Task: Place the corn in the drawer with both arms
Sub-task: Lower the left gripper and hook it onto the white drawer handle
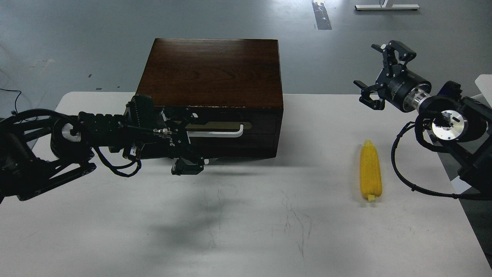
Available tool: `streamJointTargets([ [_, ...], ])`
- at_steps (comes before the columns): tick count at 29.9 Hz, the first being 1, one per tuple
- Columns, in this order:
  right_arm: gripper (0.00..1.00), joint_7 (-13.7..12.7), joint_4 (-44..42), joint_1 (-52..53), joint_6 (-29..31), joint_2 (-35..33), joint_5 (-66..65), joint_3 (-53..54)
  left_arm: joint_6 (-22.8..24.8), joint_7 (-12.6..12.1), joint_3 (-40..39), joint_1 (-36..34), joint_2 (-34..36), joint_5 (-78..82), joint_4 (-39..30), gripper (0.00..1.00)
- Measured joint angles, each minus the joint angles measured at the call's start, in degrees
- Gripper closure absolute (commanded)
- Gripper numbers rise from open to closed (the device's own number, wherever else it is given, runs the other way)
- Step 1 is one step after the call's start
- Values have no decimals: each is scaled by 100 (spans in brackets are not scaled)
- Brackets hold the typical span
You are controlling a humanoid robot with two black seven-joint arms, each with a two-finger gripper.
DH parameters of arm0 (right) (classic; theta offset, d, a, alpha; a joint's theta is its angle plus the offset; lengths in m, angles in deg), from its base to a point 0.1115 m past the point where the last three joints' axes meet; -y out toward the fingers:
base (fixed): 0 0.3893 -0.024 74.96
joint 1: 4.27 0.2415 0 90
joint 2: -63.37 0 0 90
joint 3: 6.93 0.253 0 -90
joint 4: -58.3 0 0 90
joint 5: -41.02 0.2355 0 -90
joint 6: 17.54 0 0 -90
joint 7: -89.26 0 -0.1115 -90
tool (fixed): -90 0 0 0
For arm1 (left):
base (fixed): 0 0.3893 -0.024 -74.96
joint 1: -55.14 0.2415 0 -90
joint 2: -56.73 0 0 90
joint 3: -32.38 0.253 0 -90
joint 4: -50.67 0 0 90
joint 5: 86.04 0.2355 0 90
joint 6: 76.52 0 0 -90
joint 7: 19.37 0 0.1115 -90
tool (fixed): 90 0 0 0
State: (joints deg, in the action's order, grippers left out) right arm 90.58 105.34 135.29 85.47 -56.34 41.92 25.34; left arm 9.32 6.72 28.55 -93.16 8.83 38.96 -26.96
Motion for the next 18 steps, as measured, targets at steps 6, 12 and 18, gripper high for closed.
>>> streamJointTargets([
  [6,0,0,2,0,0,1,6,9,105,-4,5,0,0,0,3,2],
  [12,0,0,7,0,0,1,6,24,218,-8,5,-28,0,0,3,2],
  [18,0,0,7,0,0,1,6,33,306,-8,13,-33,-40,0,3,2],
])
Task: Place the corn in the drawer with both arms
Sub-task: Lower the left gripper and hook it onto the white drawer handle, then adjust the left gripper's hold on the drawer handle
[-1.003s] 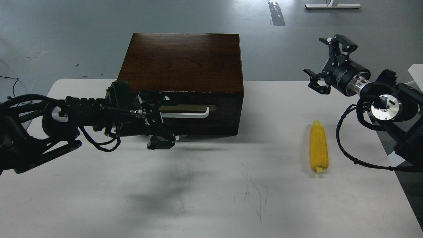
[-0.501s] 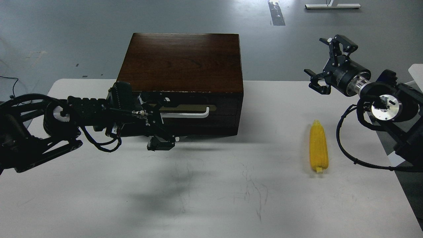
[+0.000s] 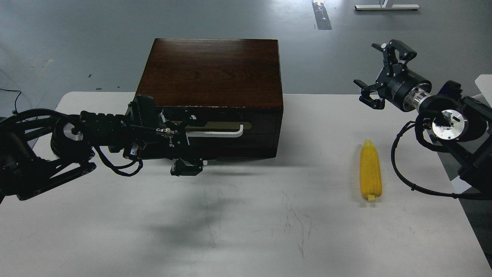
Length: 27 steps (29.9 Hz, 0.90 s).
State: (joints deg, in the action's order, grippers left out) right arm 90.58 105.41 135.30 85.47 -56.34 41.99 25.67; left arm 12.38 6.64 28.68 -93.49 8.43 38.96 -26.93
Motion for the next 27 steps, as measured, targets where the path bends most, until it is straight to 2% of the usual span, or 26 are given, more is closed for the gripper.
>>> streamJointTargets([
  [13,0,0,-2,0,0,-9,0,10,214,8,36,-52,-114,0,0,2],
  [27,0,0,-9,-56,0,-9,7,11,267,0,360,-413,-325,0,158,2],
])
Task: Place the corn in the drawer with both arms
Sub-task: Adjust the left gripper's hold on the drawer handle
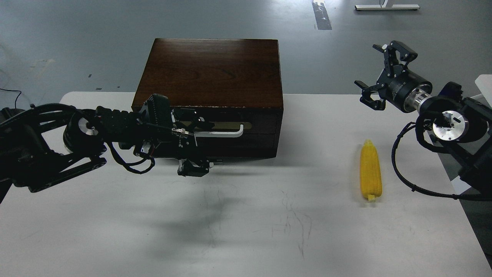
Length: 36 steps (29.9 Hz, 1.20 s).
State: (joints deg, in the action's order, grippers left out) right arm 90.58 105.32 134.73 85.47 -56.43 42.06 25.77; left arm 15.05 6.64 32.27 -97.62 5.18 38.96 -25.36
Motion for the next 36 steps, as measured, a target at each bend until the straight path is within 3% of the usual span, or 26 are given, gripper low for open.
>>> streamJointTargets([
  [36,0,9,0,-75,-9,-17,2,5,124,40,577,-406,-19,1,-14,2],
])
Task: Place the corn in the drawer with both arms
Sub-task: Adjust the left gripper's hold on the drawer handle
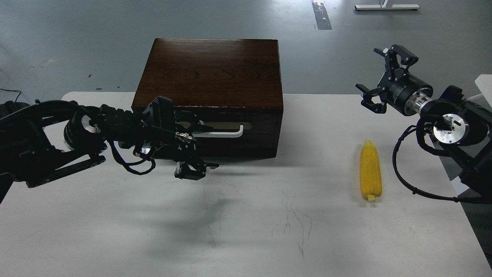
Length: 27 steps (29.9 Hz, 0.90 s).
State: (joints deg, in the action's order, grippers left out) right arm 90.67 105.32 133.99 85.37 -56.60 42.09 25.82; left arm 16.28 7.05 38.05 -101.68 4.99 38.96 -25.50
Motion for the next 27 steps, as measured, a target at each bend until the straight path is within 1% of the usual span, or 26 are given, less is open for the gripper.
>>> streamJointTargets([
  [12,0,0,0,-47,0,0,0,12,3,21,200,-193,-43,0,-59,2],
  [27,0,0,0,-54,0,-9,0,24,-8,20,307,-185,-51,0,-173,2],
])
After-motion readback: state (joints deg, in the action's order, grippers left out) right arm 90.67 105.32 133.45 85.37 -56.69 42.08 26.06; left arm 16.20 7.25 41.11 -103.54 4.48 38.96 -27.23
